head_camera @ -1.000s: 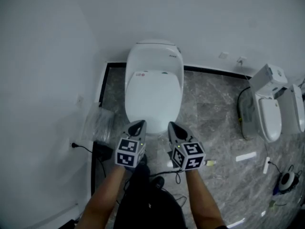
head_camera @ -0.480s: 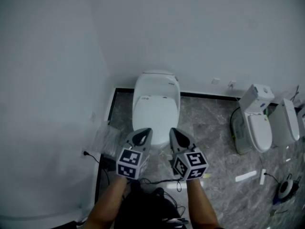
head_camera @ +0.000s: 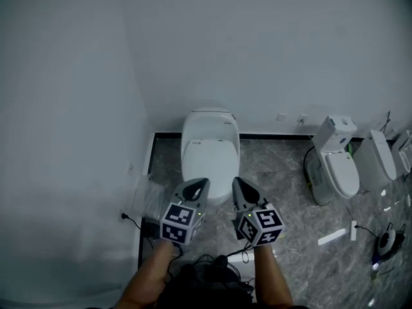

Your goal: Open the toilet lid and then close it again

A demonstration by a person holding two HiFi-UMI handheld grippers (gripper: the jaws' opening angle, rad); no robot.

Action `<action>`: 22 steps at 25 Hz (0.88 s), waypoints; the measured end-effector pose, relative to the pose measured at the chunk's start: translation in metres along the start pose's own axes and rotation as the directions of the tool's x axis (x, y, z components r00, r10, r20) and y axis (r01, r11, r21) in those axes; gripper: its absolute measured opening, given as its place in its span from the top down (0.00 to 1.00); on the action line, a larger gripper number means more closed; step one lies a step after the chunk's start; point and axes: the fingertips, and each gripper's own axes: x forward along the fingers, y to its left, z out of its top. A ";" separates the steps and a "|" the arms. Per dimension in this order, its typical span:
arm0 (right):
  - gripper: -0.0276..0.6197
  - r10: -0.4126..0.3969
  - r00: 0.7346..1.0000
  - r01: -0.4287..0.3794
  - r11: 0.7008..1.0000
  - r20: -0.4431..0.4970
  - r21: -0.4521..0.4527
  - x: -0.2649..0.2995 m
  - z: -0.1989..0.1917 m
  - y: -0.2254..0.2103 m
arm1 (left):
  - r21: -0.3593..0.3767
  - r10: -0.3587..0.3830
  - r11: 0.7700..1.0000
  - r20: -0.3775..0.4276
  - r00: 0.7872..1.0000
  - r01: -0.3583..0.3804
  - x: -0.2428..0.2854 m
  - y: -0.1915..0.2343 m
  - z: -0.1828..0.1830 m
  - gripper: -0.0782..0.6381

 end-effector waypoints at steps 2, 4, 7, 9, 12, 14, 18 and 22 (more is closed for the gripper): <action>0.94 -0.002 1.000 0.002 1.000 0.000 0.006 -0.007 0.001 0.011 | 0.002 -0.020 1.000 -0.003 1.000 0.020 -0.010 -0.003 0.002 0.88; 0.95 0.004 1.000 -0.005 1.000 0.004 0.018 -0.015 0.002 0.026 | 0.004 -0.042 0.999 -0.004 0.999 0.042 -0.020 -0.006 0.003 0.88; 0.95 0.008 1.000 -0.008 1.000 0.008 0.008 -0.026 0.001 0.047 | 0.013 -0.070 0.997 -0.001 0.998 0.070 -0.035 -0.009 0.003 0.88; 0.95 0.005 1.000 -0.005 1.000 0.012 -0.012 -0.033 0.001 0.058 | 0.022 -0.087 0.996 0.007 0.996 0.086 -0.044 -0.013 0.005 0.88; 0.95 0.001 1.000 0.000 0.999 0.017 -0.036 -0.041 0.005 0.072 | 0.041 -0.099 0.994 0.019 0.995 0.098 -0.055 -0.013 0.009 0.88; 0.95 0.002 1.000 -0.001 0.999 0.021 -0.040 -0.046 0.006 0.080 | 0.040 -0.103 0.994 0.015 0.995 0.102 -0.062 -0.013 0.009 0.88; 0.95 0.010 0.999 -0.008 0.999 0.036 -0.050 -0.054 0.013 0.090 | 0.040 -0.111 0.993 0.016 0.994 0.110 -0.072 -0.014 0.011 0.88; 0.95 0.015 0.998 -0.011 0.998 0.055 -0.060 -0.058 0.023 0.095 | 0.055 -0.116 0.992 0.039 0.992 0.114 -0.076 -0.016 0.018 0.88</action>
